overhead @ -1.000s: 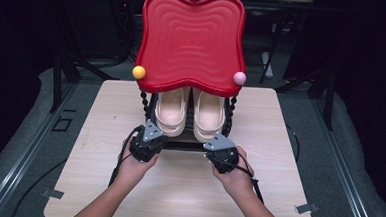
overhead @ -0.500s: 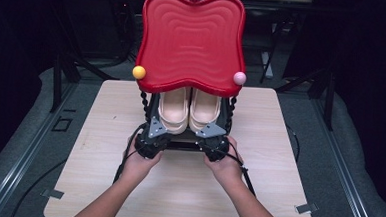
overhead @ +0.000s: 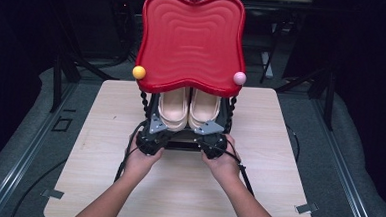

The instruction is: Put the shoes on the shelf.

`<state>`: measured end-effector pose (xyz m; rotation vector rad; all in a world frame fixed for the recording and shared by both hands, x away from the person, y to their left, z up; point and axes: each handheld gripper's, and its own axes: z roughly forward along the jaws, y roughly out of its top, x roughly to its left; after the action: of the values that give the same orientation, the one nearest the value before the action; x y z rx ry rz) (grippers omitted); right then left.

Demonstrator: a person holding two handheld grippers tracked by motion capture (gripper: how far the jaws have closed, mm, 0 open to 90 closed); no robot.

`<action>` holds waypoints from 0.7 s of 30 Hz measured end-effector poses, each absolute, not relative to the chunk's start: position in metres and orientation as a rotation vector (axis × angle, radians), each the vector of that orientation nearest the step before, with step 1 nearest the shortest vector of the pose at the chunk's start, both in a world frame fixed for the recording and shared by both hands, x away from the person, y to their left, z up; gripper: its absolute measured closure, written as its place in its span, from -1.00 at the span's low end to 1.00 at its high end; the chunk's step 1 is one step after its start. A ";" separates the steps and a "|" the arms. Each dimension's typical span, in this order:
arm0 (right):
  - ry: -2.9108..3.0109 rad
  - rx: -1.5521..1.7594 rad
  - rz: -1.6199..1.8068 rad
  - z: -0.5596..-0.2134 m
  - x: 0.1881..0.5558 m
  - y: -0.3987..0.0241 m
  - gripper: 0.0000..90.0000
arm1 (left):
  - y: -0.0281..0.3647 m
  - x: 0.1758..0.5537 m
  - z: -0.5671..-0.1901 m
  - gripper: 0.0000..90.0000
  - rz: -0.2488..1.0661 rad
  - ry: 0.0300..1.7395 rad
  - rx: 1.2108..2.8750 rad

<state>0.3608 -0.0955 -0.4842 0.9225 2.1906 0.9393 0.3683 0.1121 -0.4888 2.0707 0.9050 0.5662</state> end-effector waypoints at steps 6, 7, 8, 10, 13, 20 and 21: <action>2.185 0.918 0.943 -0.486 0.354 -0.101 0.98 | 0.119 0.358 -0.488 0.95 0.571 0.893 2.048; 2.185 0.918 0.943 -0.486 0.354 -0.101 0.98 | 0.119 0.358 -0.488 0.94 0.571 0.893 2.048; 2.190 0.907 0.941 -0.486 0.348 -0.105 0.98 | 0.122 0.352 -0.488 0.93 0.568 0.880 2.051; 2.188 0.903 0.942 -0.487 0.346 -0.108 0.97 | 0.124 0.349 -0.489 0.92 0.571 0.873 2.054; 2.194 0.898 0.932 -0.488 0.338 -0.114 0.95 | 0.130 0.343 -0.491 0.84 0.568 0.881 2.042; 2.181 0.871 0.949 -0.484 0.317 -0.130 0.53 | 0.144 0.325 -0.488 0.49 0.568 0.842 2.031; 2.182 0.856 0.945 -0.484 0.315 -0.132 0.47 | 0.145 0.322 -0.488 0.45 0.571 0.823 2.037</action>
<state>0.3146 -0.1315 -0.4842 0.8560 2.1818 0.9451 0.3220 0.1453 -0.4879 2.0373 0.8229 0.5711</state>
